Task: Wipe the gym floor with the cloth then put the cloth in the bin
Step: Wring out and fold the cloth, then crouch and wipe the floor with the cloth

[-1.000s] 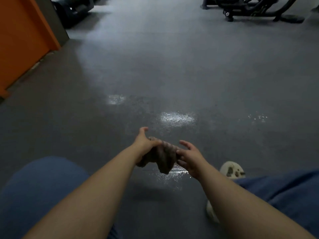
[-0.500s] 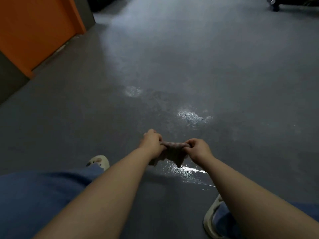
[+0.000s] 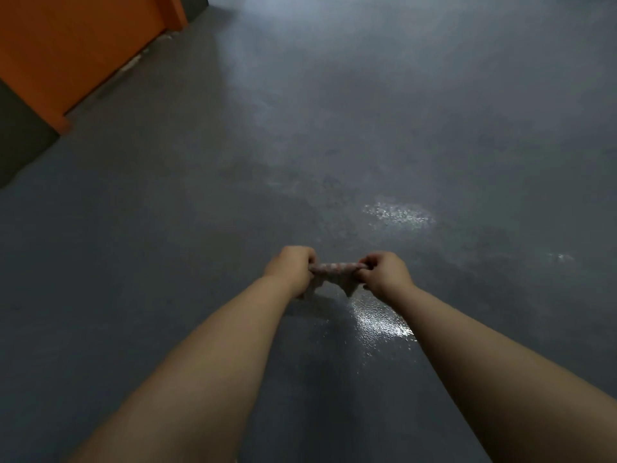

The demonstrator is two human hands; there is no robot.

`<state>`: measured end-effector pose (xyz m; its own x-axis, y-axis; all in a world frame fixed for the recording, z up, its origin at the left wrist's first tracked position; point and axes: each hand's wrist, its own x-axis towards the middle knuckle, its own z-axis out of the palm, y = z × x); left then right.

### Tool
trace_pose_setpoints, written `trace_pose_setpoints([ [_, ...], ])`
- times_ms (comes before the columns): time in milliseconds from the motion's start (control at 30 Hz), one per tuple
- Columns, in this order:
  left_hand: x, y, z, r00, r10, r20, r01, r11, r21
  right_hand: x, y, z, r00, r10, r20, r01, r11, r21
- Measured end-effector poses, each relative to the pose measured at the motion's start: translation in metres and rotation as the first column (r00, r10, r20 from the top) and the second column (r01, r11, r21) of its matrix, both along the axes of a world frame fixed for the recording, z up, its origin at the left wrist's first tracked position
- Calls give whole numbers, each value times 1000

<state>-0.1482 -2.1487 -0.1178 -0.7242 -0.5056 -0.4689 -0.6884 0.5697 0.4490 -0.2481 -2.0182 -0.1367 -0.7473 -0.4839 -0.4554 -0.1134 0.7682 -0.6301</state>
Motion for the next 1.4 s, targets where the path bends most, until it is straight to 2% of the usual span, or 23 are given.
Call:
trace_pose_setpoints([
  [133,-19,-51,20,999,8,-45,-15,989,-150,-23,-57,19,993,72,-92,-75,997,-25],
  [233,-37,-99,32,988,-16,-155,-33,949,-312,-42,-104,37,973,101,-209,-127,986,-112],
  [300,-43,-128,34,967,-77,-243,-45,888,-458,-49,-133,43,944,98,-315,-170,963,-209],
  [367,-44,-151,19,939,-158,-304,-25,854,-520,-55,-154,36,911,99,-401,-217,941,-261],
  [400,-41,-160,4,948,-189,-256,34,860,-509,-55,-160,25,907,134,-398,-241,942,-233],
  [433,-37,-166,-12,972,-194,-134,114,884,-454,-54,-163,13,913,209,-349,-274,951,-146],
  [467,-31,-167,-29,979,-196,50,201,915,-351,-50,-161,1,918,306,-252,-320,947,-14],
  [500,-24,-166,-40,948,-210,238,265,936,-230,-46,-156,-8,917,373,-139,-360,926,112],
  [533,-17,-162,-47,910,-216,353,277,952,-132,-41,-150,-13,918,393,-62,-376,908,188],
  [567,-13,-157,-48,893,-207,399,260,962,-83,-35,-143,-14,924,382,-34,-366,905,215],
  [700,-9,-136,-25,916,-179,359,204,978,-32,-13,-124,11,952,305,27,-304,930,207],
  [800,-10,-128,-1,937,-148,317,167,985,-36,1,-120,36,949,313,38,-314,930,192],
  [1033,2,-106,34,968,3,251,33,989,-142,25,-98,73,946,298,-127,-281,950,137],
  [1167,4,-80,29,978,70,194,-30,979,-201,33,-81,66,965,234,-123,-224,970,92],
  [1400,-2,-82,-5,973,217,78,-202,964,-171,19,-106,40,949,293,-118,-280,953,115],
])
